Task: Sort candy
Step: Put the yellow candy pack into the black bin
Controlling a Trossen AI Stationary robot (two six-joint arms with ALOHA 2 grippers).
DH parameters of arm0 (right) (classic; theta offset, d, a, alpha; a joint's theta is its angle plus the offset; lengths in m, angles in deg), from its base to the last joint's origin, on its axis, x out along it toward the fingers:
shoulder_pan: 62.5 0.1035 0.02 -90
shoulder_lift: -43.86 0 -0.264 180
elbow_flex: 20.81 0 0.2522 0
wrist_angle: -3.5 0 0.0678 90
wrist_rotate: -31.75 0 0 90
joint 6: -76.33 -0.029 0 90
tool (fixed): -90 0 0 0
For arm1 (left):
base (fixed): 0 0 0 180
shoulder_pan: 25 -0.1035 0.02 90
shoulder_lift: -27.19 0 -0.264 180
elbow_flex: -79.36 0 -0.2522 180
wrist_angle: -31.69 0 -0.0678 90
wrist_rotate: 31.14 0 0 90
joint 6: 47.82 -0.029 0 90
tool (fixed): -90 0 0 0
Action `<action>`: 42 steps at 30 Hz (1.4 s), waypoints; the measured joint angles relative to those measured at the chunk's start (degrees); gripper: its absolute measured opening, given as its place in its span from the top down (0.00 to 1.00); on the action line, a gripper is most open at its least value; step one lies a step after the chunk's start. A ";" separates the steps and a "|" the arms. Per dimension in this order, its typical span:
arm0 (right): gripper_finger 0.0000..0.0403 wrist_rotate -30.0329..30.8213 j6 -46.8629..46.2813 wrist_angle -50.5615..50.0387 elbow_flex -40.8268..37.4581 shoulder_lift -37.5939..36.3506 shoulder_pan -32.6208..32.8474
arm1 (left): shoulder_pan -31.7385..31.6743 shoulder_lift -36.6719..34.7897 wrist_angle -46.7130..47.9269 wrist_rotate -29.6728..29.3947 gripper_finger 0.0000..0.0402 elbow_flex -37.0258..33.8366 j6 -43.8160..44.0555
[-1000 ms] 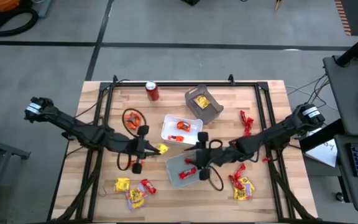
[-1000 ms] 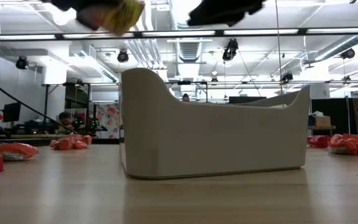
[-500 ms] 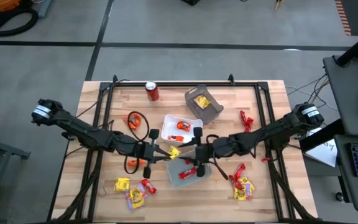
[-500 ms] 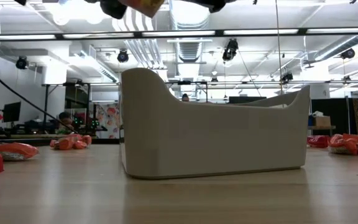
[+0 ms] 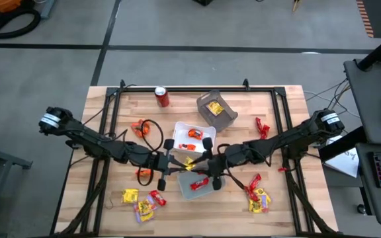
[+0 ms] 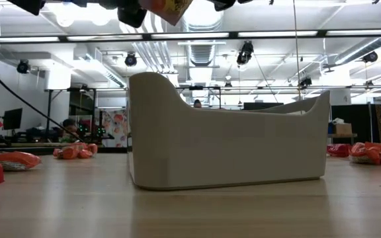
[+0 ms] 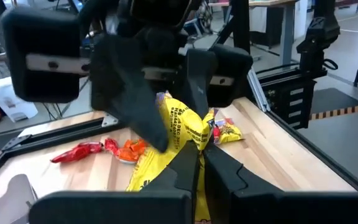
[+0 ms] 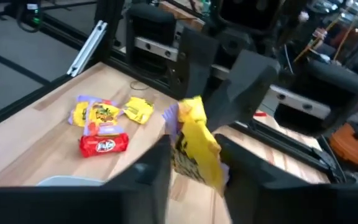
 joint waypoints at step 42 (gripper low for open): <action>0.98 -11.72 -23.54 -60.30 14.86 2.76 -48.79 | -0.10 -17.39 42.59 -17.04 0.84 -0.09 25.32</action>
